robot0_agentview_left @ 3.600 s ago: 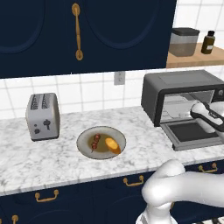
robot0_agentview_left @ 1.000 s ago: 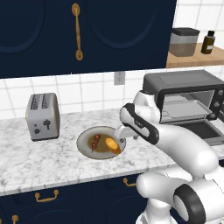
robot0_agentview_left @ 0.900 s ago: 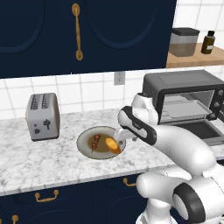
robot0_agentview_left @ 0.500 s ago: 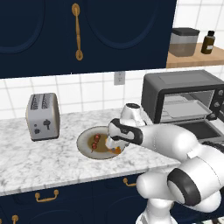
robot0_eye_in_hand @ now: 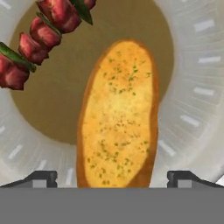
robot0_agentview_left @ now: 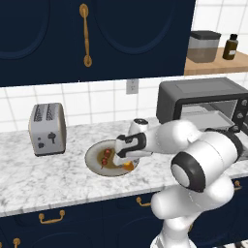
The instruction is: Pick up the kebab skewer and baguette bread, and place them inside the toaster oven. Close the toaster oven door and start by setting the timer.
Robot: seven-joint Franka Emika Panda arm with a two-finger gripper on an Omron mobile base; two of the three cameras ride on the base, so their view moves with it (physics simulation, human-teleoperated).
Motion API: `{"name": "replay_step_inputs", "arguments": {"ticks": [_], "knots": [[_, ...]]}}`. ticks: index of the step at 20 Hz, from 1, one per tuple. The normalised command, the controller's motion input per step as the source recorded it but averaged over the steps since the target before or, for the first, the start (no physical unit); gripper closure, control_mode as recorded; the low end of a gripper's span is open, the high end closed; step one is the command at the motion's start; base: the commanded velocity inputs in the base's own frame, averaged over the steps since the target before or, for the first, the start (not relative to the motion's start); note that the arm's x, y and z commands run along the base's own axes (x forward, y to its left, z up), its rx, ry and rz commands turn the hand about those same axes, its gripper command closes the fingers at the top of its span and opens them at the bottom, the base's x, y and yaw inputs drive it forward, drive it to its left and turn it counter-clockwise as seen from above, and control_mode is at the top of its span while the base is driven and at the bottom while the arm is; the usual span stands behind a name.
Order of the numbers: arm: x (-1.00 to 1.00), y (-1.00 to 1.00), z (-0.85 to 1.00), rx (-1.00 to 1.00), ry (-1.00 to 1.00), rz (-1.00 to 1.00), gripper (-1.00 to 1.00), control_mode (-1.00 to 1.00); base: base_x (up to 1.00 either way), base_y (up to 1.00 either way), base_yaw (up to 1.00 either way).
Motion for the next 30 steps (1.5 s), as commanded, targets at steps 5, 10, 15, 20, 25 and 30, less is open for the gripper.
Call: {"name": "replay_step_inputs", "arguments": {"ticks": [5,10,15,20,25,30], "knots": [[0.24,0.17,-0.28,0.0,0.0,0.0,-1.0,-1.0,0.0,0.0,0.0],[0.03,0.02,-0.23,0.0,0.0,0.0,1.0,-1.0,0.0,0.0,0.0],[-0.04,-0.06,-0.2,0.0,0.0,0.0,1.0,-1.0,0.0,0.0,0.0],[-0.24,-0.12,0.45,0.01,0.0,0.0,1.0,-1.0,0.0,0.0,0.0],[-0.32,-0.46,1.0,0.06,0.0,0.0,1.0,-1.0,0.0,0.0,0.0],[-0.29,-0.76,1.0,0.05,0.0,-0.01,1.0,-1.0,0.0,0.0,0.0]]}}
